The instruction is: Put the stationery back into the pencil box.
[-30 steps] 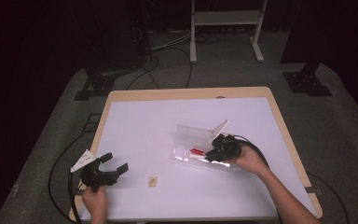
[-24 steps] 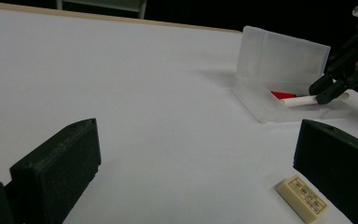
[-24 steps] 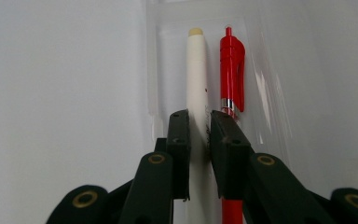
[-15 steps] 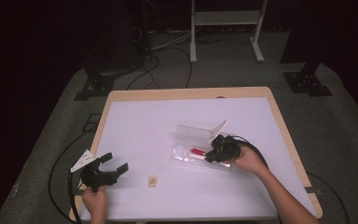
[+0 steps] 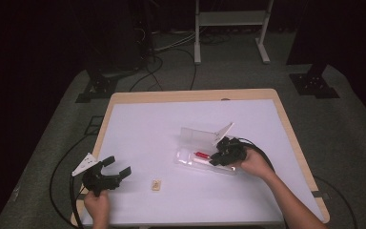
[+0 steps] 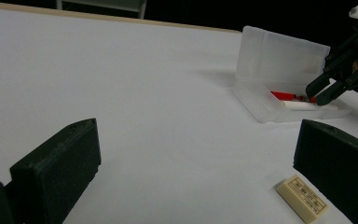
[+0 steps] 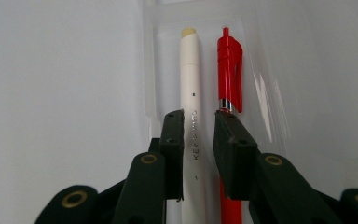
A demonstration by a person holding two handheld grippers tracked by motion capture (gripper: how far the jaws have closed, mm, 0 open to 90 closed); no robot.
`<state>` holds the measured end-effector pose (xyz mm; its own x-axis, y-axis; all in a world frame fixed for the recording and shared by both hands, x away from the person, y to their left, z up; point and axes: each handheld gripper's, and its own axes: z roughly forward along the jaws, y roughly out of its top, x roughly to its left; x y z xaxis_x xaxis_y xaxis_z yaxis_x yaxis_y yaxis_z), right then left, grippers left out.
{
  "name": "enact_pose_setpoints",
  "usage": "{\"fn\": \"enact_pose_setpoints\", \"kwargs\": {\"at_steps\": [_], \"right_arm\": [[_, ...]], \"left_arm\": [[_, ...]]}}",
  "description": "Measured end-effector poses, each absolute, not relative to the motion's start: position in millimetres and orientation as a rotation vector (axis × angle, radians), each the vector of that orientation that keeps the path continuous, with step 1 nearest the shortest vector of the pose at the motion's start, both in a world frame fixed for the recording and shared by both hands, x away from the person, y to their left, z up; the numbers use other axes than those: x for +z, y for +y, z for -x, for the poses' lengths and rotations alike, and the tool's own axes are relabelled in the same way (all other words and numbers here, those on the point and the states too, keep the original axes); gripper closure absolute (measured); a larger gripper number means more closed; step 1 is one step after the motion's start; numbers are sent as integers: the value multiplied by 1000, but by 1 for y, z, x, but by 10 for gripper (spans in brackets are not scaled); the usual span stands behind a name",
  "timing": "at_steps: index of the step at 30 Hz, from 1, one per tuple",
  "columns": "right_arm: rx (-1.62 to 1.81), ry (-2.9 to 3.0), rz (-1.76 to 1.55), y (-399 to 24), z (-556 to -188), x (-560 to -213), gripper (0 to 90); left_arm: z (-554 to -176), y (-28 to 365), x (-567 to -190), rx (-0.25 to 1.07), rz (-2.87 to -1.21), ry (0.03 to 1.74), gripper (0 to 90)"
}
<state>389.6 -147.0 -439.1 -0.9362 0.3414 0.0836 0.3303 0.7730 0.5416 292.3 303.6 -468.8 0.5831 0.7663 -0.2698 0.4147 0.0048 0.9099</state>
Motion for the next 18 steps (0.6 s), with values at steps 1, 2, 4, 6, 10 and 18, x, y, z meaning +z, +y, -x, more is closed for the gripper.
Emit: {"fn": "enact_pose_setpoints", "kwargs": {"at_steps": [1,2,4,6,10,18], "right_arm": [[897,2937,-560,-147,-389,-438,710],[900,2936,-561,-148,-388,-437,703],[909,2931,-556,-148,-387,-435,688],[922,2928,-552,-148,-384,-432,674],[960,2921,-526,-144,-378,-425,638],[1005,2929,-479,-136,-367,-418,580]], "left_arm": [[-292,304,-469,366,-1618,1010,1],[-292,304,-469,367,-1618,1010,0],[-292,303,-469,367,-1618,1012,1],[-292,303,-469,366,-1619,1012,1],[-292,303,-469,366,-1619,1013,1],[-292,303,-469,366,-1619,1014,1]]}}
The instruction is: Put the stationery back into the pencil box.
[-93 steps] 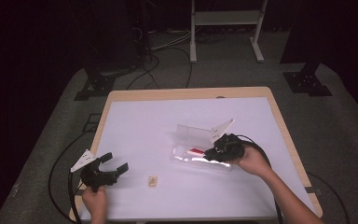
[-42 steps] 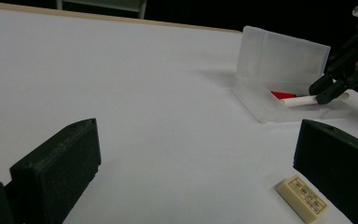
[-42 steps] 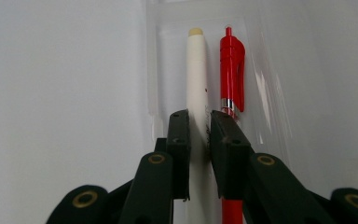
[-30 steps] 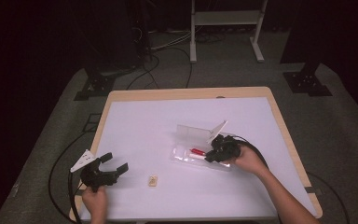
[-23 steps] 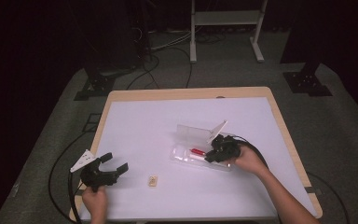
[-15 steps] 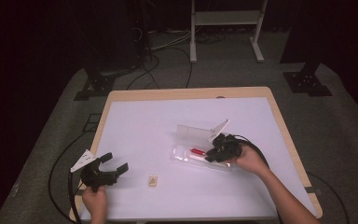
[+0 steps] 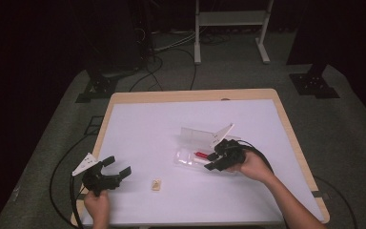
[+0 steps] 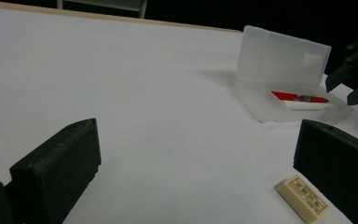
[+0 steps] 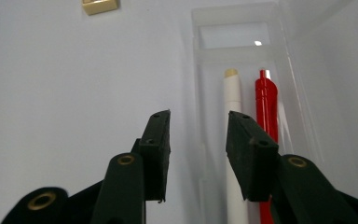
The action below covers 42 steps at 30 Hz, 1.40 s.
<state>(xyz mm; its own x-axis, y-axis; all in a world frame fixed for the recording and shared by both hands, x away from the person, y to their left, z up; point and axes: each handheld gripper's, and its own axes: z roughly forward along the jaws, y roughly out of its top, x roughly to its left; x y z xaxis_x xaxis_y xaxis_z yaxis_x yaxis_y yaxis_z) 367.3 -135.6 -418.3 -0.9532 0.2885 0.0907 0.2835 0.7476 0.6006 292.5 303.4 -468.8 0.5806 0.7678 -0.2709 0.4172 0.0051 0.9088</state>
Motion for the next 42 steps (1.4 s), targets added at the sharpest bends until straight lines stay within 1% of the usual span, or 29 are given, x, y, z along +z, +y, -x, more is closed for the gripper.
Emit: {"fn": "enact_pose_setpoints", "kwargs": {"at_steps": [7,13,29,42], "right_arm": [[1039,2929,-461,-129,-359,-413,526],[1067,2931,-454,-122,-355,-411,459],[1118,2949,-379,-96,-346,-408,376],[1144,2958,-356,-76,-340,-403,346]], "left_arm": [[-292,303,-469,367,-1619,1014,1],[-292,304,-469,366,-1619,1013,1],[-293,303,-469,365,-1612,1016,1],[-293,303,-469,365,-1612,1015,1]]}}
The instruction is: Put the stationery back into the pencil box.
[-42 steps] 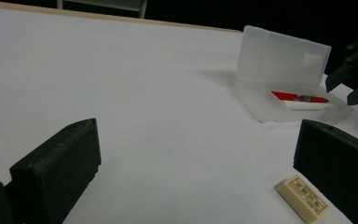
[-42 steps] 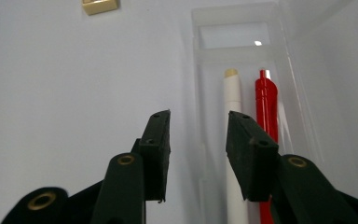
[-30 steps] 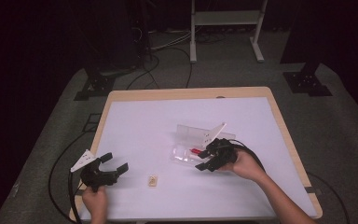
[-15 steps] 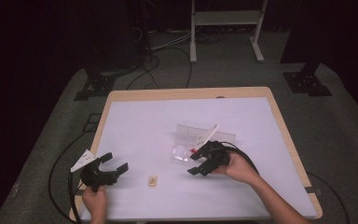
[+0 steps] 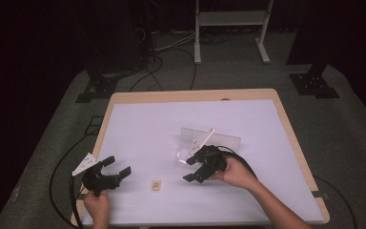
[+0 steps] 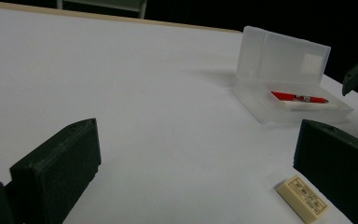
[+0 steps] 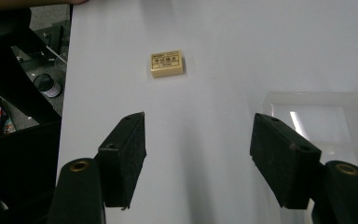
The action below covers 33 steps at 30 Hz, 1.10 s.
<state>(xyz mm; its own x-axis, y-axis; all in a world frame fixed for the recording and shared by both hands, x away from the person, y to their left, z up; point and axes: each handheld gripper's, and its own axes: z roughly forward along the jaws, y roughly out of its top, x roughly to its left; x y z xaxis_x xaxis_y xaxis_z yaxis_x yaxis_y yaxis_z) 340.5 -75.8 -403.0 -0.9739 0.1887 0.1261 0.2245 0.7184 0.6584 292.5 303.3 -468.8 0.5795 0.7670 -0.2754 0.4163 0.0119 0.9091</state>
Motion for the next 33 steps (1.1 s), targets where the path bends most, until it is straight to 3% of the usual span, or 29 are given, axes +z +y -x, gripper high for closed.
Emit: {"fn": "enact_pose_setpoints", "kwargs": {"at_steps": [33], "right_arm": [[-1080,-2867,278,-36,-338,-421,295]], "left_arm": [[-293,304,-469,366,-1611,1013,1]]}}
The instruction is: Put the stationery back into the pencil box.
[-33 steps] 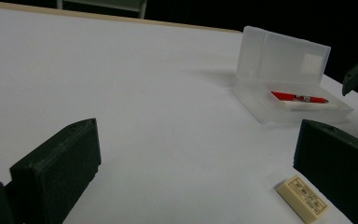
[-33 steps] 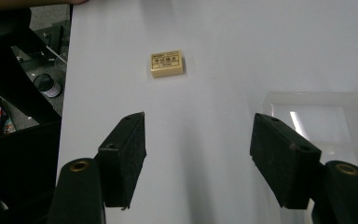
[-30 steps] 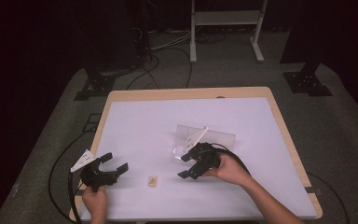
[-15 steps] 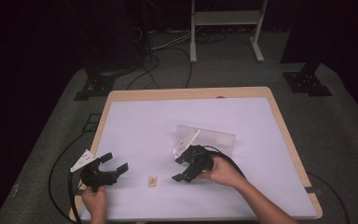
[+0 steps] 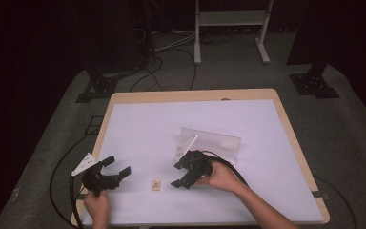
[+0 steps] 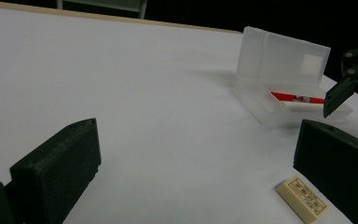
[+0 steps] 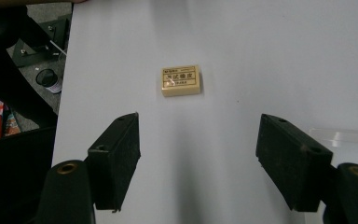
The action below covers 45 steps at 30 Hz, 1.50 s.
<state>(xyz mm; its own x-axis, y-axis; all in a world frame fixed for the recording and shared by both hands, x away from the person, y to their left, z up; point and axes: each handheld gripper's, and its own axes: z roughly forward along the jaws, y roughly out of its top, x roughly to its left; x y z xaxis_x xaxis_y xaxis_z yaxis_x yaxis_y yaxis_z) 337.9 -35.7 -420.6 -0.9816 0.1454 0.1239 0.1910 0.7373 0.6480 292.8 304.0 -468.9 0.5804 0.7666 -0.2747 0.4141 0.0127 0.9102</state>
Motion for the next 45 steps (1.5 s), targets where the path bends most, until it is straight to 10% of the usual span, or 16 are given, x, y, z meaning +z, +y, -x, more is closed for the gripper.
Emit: {"fn": "enact_pose_setpoints", "kwargs": {"at_steps": [45], "right_arm": [[-1075,-2888,224,17,-336,-448,336]], "left_arm": [[-293,304,-469,366,-1612,1013,1]]}}
